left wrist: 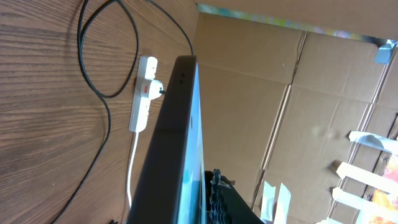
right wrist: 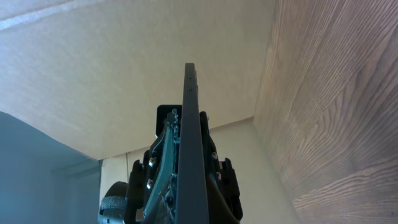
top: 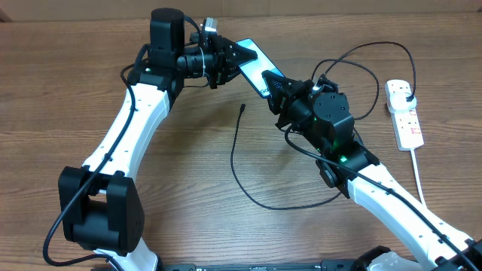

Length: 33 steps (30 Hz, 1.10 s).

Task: Plug charger to phone and switch on socket
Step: 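Open the right gripper and release the smartphone to the left gripper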

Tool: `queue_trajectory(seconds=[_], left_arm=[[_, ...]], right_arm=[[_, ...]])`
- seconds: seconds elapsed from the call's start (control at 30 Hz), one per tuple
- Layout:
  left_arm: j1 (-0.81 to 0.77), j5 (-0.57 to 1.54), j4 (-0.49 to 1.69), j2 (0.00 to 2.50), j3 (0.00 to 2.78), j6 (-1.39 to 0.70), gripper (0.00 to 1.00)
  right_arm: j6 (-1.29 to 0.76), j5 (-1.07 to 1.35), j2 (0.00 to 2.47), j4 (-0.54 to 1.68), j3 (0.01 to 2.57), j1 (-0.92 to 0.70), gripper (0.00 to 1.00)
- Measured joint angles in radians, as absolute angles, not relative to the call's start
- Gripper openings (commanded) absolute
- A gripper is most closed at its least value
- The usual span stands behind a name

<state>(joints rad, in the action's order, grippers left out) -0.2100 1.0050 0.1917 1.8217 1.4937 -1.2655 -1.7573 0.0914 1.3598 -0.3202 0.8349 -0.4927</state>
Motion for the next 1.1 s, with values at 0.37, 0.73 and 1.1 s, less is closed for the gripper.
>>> queue_trajectory(seconds=[0.37, 0.73, 1.1], left_arm=[[-0.210, 1.005, 0.193, 1.822, 1.493, -1.269, 0.06], [-0.210, 1.004, 0.192, 1.822, 1.493, -1.288, 0.05], [-0.208, 1.005, 0.195, 1.822, 1.491, -1.234, 0.04]], right_arm=[[-1.765, 0.081, 1.360, -0.321, 0.836, -0.493, 0.04], [-1.782, 0.077, 1.360, -0.321, 0.836, -0.493, 0.21], [-1.747, 0.071, 1.359, -0.258, 0.854, -0.492, 0.46]])
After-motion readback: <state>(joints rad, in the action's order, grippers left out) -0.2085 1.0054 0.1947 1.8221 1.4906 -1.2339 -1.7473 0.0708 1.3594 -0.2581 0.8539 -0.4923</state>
